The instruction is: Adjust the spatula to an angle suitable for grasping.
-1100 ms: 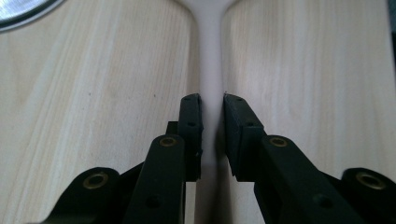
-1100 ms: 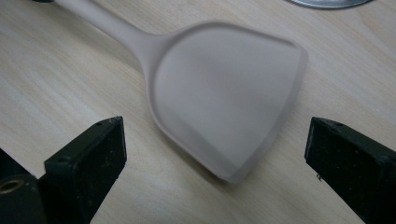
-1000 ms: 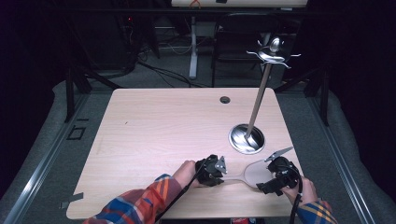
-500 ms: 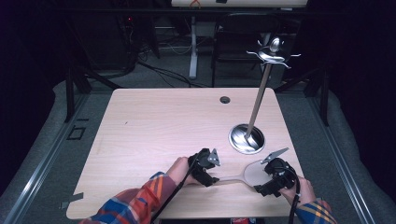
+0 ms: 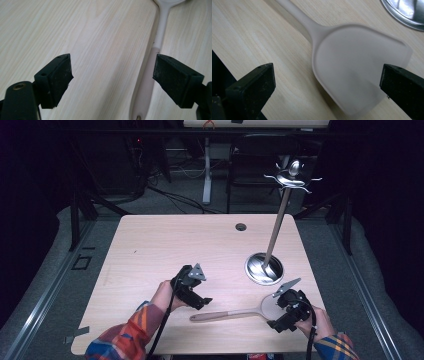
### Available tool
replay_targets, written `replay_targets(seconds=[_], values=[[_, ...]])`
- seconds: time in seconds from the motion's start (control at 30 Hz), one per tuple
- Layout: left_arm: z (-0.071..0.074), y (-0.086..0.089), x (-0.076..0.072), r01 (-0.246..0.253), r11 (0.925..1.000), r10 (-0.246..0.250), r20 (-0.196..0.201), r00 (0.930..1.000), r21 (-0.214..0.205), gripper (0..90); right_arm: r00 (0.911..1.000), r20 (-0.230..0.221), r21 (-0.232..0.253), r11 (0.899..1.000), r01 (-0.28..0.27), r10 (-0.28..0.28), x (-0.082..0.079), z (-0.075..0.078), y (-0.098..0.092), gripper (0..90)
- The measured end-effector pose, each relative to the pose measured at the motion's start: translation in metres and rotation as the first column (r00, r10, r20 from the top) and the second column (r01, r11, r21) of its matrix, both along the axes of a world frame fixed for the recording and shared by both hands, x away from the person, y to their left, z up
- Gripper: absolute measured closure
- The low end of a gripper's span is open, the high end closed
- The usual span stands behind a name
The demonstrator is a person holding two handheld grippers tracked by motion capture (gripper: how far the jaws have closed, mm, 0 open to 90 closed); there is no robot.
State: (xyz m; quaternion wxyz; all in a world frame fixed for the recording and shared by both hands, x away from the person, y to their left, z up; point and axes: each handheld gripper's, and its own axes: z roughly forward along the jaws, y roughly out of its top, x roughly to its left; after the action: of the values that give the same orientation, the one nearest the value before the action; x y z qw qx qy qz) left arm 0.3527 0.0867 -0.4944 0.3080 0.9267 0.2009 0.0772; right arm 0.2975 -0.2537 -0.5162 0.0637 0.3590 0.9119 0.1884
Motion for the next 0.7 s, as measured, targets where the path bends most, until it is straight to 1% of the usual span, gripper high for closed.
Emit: replay_targets(seconds=[0.1, 0.13, 0.17, 0.2, 0.23, 0.27, 0.33, 0.37, 0.4, 0.43, 0.47, 0.5, 0.53, 0.57, 0.6, 0.63, 0.67, 0.7], values=[[0.001, 0.016, -0.005, -0.033, 0.9995, 0.033, -0.002, 0.9995, -0.002, 14.7, 0.9994, 0.002, -0.012, 0.999, -0.035, 0.035, 0.002, -0.002, 0.008, 0.0], [0.0, 0.021, -0.006, -0.042, 0.9991, 0.042, -0.008, 0.9991, 0.003, 14.6, 0.9983, 0.003, -0.035, 0.998, -0.058, 0.058, 0.003, -0.002, 0.011, 0.0], [-0.001, 0.032, -0.009, -0.071, 0.9975, 0.071, -0.014, 0.9974, 0.001, 13.5, 0.9951, -0.004, -0.069, 0.993, -0.098, 0.098, 0.005, -0.004, 0.019, 0.7], [-0.001, 0.032, -0.009, -0.071, 0.9975, 0.071, -0.014, 0.9974, 0.001, 13.8, 0.9951, -0.004, -0.069, 0.993, -0.098, 0.098, 0.005, -0.004, 0.019, 0.7], [0.0, 0.038, -0.011, -0.079, 0.9968, 0.08, -0.01, 0.9968, 0.011, 14.5, 0.991, -0.015, -0.098, 0.986, -0.134, 0.133, 0.008, -0.007, 0.027, 4.9], [0.001, 0.044, -0.012, -0.091, 0.9958, 0.092, -0.01, 0.9957, 0.01, 14.5, 0.991, -0.015, -0.098, 0.986, -0.134, 0.133, 0.008, -0.007, 0.027, 4.9], [0.003, 0.057, -0.015, -0.122, 0.9925, 0.122, -0.01, 0.9925, 0.004, 15.2, 0.9875, -0.02, -0.127, 0.979, -0.158, 0.157, 0.013, -0.01, 0.035, 16.0], [0.003, 0.064, -0.016, -0.14, 0.9902, 0.14, -0.01, 0.9901, 0.002, 15.5, 0.9845, -0.032, -0.134, 0.975, -0.175, 0.172, 0.019, -0.013, 0.043, 19.6], [0.004, 0.07, -0.017, -0.158, 0.9874, 0.158, -0.013, 0.9873, -0.002, 15.5, 0.9845, -0.032, -0.134, 0.975, -0.175, 0.172, 0.019, -0.013, 0.043, 19.6], [0.003, 0.077, -0.017, -0.172, 0.9851, 0.171, -0.021, 0.985, -0.012, 15.6, 0.9804, -0.031, -0.146, 0.969, -0.197, 0.194, 0.025, -0.015, 0.051, 29.5], [0.003, 0.083, -0.018, -0.189, 0.9818, 0.189, -0.027, 0.9816, -0.017, 15.6, 0.9804, -0.031, -0.146, 0.969, -0.197, 0.194, 0.025, -0.015, 0.051, 29.5], [0.003, 0.089, -0.019, -0.207, 0.9782, 0.206, -0.032, 0.978, -0.022, 15.6, 0.9773, -0.036, -0.146, 0.966, -0.212, 0.209, 0.028, -0.016, 0.056, 32.4], [0.002, 0.094, -0.02, -0.222, 0.9748, 0.221, -0.038, 0.9746, -0.027, 15.5, 0.9725, -0.041, -0.155, 0.96, -0.233, 0.229, 0.03, -0.018, 0.061, 36.4], [0.0, 0.103, -0.02, -0.243, 0.9697, 0.242, -0.043, 0.9692, -0.022, 15.5, 0.9662, -0.043, -0.167, 0.952, -0.258, 0.254, 0.032, -0.022, 0.071, 41.2], [0.0, 0.103, -0.02, -0.243, 0.9697, 0.242, -0.043, 0.9692, -0.022, 15.5, 0.9662, -0.043, -0.167, 0.952, -0.258, 0.254, 0.032, -0.022, 0.071, 41.2], [-0.001, 0.106, -0.021, -0.252, 0.9675, 0.251, -0.046, 0.967, -0.021, 15.5, 0.9606, -0.038, -0.206, 0.939, -0.277, 0.275, 0.033, -0.023, 0.078, 49.5], [-0.002, 0.108, -0.021, -0.26, 0.9655, 0.258, -0.048, 0.9649, -0.022, 15.5, 0.9606, -0.038, -0.206, 0.939, -0.277, 0.275, 0.033, -0.023, 0.078, 49.5], [-0.003, 0.112, -0.022, -0.272, 0.9621, 0.271, -0.052, 0.9612, -0.015, 15.5, 0.9583, -0.044, -0.197, 0.938, -0.285, 0.282, 0.036, -0.025, 0.081, 58.0]])
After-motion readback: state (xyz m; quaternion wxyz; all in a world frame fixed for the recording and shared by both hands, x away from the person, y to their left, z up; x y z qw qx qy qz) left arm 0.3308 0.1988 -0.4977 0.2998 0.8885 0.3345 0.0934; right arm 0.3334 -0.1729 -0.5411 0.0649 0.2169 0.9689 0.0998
